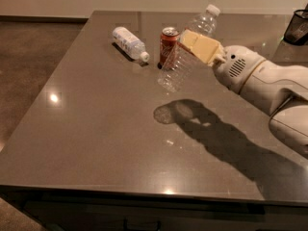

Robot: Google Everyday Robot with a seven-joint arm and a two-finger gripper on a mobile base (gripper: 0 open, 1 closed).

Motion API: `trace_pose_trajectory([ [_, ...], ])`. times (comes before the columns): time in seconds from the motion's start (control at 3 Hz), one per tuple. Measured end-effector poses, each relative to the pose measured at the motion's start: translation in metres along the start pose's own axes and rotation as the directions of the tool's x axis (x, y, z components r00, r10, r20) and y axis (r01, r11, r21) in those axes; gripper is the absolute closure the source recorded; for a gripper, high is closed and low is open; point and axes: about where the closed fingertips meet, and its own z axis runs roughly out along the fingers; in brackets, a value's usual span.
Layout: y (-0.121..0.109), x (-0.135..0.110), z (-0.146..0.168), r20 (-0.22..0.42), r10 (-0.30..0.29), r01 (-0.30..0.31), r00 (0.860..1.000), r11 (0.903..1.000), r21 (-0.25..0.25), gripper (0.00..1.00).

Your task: Place water bottle upright

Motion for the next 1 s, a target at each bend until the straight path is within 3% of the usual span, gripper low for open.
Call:
trace_pose_trajectory([
  [0.33, -0.004, 0.000, -0.002, -0.023, -0.080, 0.081, 0.997, 0.9949, 0.060, 1.00],
  [0.67, -0.016, -0.003, -0.006, -0.079, -0.216, 0.224, 0.973, 0.9684, 0.109, 1.00],
  [1.0, -0.028, -0.005, -0.009, -0.118, -0.304, 0.318, 0.945, 0.9391, 0.130, 1.00],
])
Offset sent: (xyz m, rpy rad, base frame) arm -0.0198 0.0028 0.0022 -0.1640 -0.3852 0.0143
